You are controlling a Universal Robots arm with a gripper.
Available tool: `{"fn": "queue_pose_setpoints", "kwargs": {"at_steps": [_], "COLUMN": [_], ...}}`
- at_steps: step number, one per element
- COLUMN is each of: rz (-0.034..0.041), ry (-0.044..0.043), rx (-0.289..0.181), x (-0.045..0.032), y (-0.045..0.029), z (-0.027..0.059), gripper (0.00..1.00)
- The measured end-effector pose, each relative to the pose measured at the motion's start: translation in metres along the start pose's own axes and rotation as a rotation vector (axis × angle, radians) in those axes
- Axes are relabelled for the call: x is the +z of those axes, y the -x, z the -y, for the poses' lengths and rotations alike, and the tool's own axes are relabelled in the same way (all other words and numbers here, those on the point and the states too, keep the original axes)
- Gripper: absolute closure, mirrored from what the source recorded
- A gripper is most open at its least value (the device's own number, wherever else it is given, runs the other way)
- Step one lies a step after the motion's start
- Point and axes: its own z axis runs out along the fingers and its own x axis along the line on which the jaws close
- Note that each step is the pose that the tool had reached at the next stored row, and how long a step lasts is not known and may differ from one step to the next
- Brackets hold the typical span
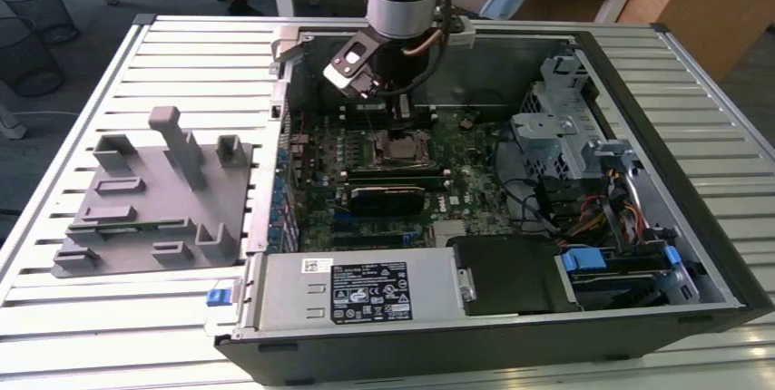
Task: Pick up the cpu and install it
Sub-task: 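Close the cpu cover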
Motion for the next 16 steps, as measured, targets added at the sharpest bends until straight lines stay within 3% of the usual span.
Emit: {"fn": "queue_pose_setpoints", "kwargs": {"at_steps": [8, 16], "rz": [0.0038, 0.0062], "ry": [-0.0003, -0.0015], "rx": [0.000, 0.000], "x": [0.0110, 0.0213], "y": [-0.0016, -0.0020], "z": [0.0131, 0.0139], "gripper": [0.89, 0.89]}}
